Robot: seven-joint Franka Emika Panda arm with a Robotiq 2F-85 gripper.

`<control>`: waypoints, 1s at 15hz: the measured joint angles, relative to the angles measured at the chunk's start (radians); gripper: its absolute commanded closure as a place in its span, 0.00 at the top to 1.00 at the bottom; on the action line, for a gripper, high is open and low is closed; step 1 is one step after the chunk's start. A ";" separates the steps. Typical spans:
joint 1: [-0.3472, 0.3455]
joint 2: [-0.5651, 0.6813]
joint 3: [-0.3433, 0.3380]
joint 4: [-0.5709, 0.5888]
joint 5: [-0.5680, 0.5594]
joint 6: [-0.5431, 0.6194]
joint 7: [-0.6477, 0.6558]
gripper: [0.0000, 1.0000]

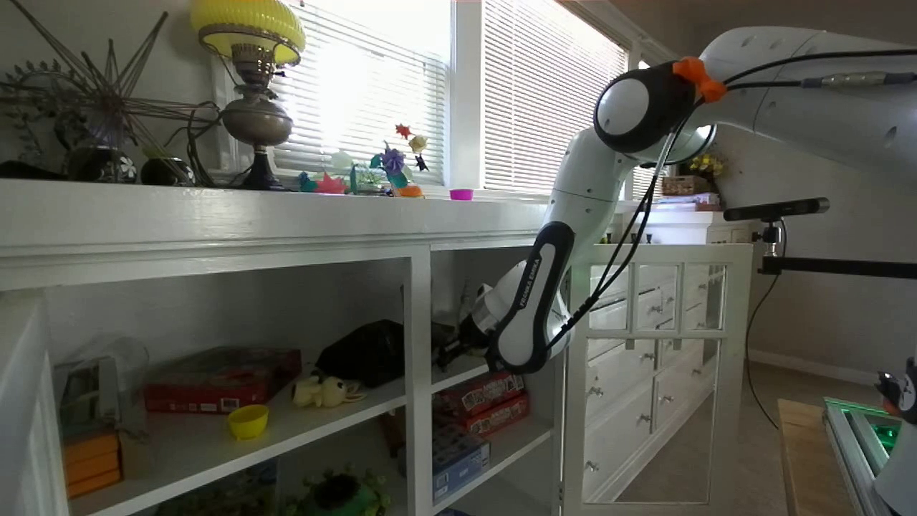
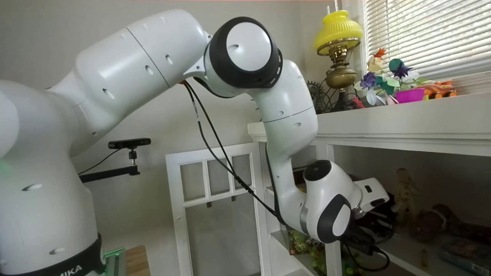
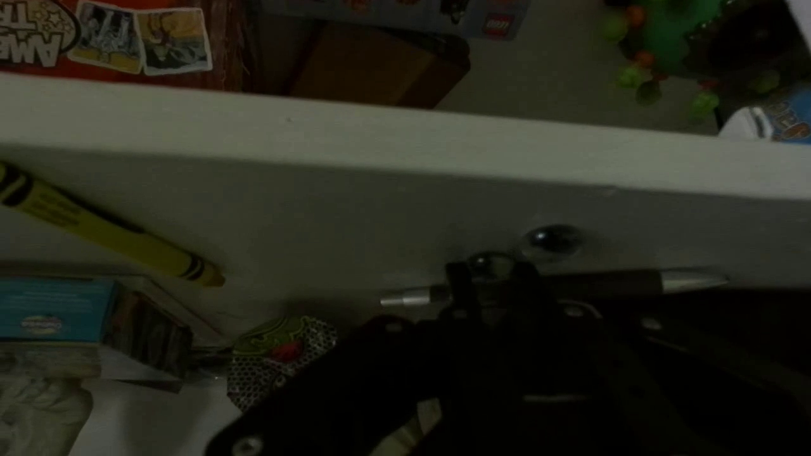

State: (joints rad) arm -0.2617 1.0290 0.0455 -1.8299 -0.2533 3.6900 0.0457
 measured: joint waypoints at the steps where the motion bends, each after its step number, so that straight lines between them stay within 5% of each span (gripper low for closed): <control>1: 0.007 -0.007 -0.009 -0.001 0.005 0.000 0.000 0.05; 15: 0.022 -0.357 0.001 -0.337 -0.003 -0.154 -0.013 0.05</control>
State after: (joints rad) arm -0.2398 0.6716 0.0460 -2.1672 -0.2559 3.5359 0.0329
